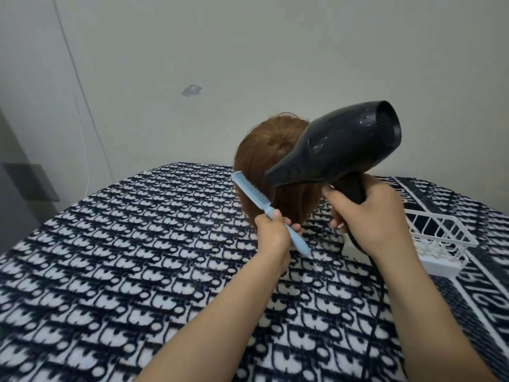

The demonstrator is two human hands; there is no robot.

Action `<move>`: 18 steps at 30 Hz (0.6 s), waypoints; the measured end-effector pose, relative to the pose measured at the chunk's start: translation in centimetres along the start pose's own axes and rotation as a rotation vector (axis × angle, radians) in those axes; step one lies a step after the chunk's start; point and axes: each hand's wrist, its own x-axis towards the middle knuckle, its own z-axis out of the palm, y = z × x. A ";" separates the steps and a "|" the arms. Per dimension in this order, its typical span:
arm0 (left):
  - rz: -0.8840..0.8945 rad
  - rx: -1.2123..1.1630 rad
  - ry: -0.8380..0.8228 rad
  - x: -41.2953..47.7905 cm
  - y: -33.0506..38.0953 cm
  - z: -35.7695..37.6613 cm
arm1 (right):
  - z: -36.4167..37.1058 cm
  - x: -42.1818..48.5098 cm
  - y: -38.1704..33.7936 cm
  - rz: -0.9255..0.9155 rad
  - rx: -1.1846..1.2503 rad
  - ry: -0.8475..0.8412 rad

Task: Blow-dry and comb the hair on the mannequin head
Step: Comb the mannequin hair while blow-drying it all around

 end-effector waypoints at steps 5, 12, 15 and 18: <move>-0.239 -0.148 0.031 0.7 -2.0 -0.4 | 0.2 -0.3 0.4 0.006 -0.007 -0.020; -0.480 -0.200 0.147 1.4 -4.4 -3.1 | 0.3 -0.6 1.0 0.037 -0.019 -0.073; -0.432 -0.206 0.166 1.5 -4.1 -4.1 | 0.0 -0.6 1.5 0.071 -0.015 -0.086; -0.265 -0.139 0.188 1.5 -3.4 -5.2 | -0.2 -0.6 2.4 0.094 0.016 -0.063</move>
